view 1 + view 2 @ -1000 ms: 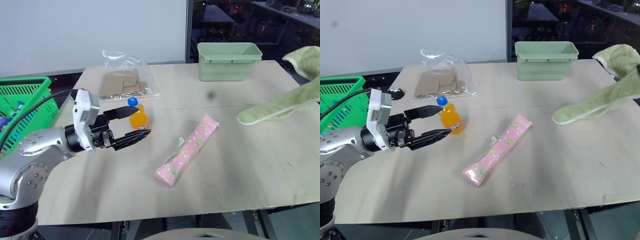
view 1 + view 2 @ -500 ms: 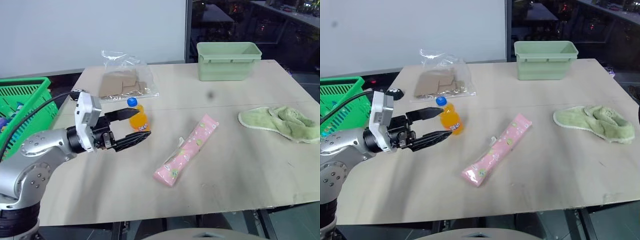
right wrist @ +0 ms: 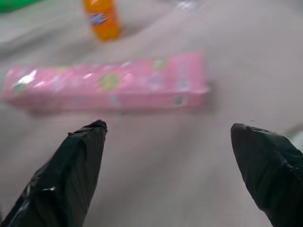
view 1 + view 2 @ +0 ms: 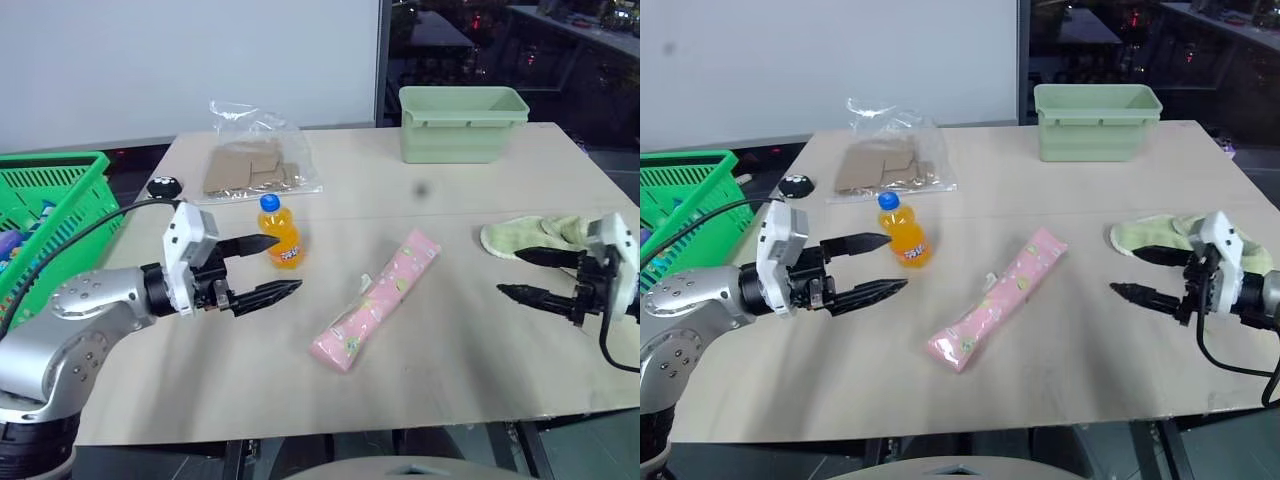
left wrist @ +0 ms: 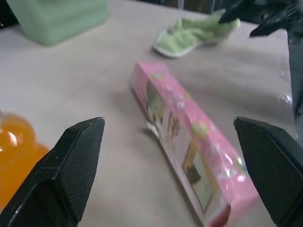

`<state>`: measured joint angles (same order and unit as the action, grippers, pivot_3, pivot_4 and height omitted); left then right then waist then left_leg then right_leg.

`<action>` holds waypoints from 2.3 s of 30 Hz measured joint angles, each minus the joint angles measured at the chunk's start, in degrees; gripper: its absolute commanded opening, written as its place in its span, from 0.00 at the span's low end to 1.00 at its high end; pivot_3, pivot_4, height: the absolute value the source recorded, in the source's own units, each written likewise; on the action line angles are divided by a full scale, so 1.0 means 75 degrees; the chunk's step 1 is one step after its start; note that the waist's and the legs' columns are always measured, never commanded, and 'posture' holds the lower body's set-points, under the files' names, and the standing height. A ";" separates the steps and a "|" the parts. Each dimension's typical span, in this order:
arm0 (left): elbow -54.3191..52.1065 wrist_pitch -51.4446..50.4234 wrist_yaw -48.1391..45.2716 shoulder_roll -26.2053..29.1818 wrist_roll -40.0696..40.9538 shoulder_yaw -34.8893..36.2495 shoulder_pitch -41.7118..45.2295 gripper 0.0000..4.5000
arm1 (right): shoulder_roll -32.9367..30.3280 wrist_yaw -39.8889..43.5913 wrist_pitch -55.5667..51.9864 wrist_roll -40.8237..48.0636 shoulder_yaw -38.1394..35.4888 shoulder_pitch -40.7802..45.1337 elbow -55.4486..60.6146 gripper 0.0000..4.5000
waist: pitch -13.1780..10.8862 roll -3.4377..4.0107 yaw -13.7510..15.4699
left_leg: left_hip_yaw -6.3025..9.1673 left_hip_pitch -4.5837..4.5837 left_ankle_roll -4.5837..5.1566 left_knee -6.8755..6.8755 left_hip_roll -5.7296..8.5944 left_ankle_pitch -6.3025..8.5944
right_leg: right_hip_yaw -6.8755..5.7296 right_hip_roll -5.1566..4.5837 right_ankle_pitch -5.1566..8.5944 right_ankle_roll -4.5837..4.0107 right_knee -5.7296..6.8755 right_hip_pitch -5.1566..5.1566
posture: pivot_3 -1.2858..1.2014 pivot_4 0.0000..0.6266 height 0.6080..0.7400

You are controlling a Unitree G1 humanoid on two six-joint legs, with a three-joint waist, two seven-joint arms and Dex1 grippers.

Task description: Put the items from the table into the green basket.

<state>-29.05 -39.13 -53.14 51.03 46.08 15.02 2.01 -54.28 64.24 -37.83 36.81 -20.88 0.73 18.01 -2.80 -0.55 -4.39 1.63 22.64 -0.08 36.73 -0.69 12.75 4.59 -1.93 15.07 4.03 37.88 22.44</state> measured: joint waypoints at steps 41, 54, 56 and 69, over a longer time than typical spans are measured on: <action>-0.0837 -0.2374 0.3655 -0.1979 -0.4087 -0.5274 0.1748 0.40 | -0.0262 0.0008 0.0366 0.0126 -0.0361 -0.1208 0.0624 1.00 | 0.0020 -0.0039 -0.0316 | 0.0044 -0.0114 -0.0002 0.0041 0.0015 0.0004 | 0.0005 0.0014 0.0001 0.0002 -0.0028 -0.0156 | 0.46 0.00 1.00; -0.0638 -0.2277 0.3529 -0.1884 -0.4303 -0.4793 0.1686 0.00 | -0.0197 0.0046 0.0500 0.0104 -0.0277 -0.1079 0.0476 1.00 | 0.0006 -0.0055 -0.0313 | 0.0046 -0.0101 -0.0003 0.0032 0.0017 0.0005 | 0.0003 0.0012 0.0002 0.0002 -0.0034 -0.0149 | 0.47 0.00 1.00; -0.0556 -0.2170 0.3432 -0.1896 -0.4297 -0.4717 0.1664 0.00 | -0.0189 0.0049 0.0572 0.0075 -0.0272 -0.1073 0.0439 1.00 | 0.0005 -0.0055 -0.0313 | 0.0046 -0.0096 -0.0002 0.0029 0.0017 0.0004 | 0.0003 0.0012 0.0002 0.0002 -0.0034 -0.0143 | 0.47 0.00 1.00; -0.0340 -0.1215 0.2774 -0.2250 -0.3847 -0.3720 0.1876 0.00 | -0.0006 0.0090 0.0813 0.0098 -0.0198 -0.0603 0.0159 1.00 | -0.0021 -0.0078 -0.0287 | 0.0047 -0.0045 0.0002 0.0020 0.0019 0.0005 | 0.0004 0.0013 0.0002 0.0003 -0.0035 -0.0097 | 0.47 0.00 1.00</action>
<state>-31.60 -48.25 -32.33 34.15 17.23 -12.88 16.08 -54.32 64.92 -31.73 37.54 -22.36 -3.80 19.20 -2.96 -1.14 -6.55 1.98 22.30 -0.06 36.89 -0.54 12.78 4.62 -1.84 15.08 4.05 37.62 21.71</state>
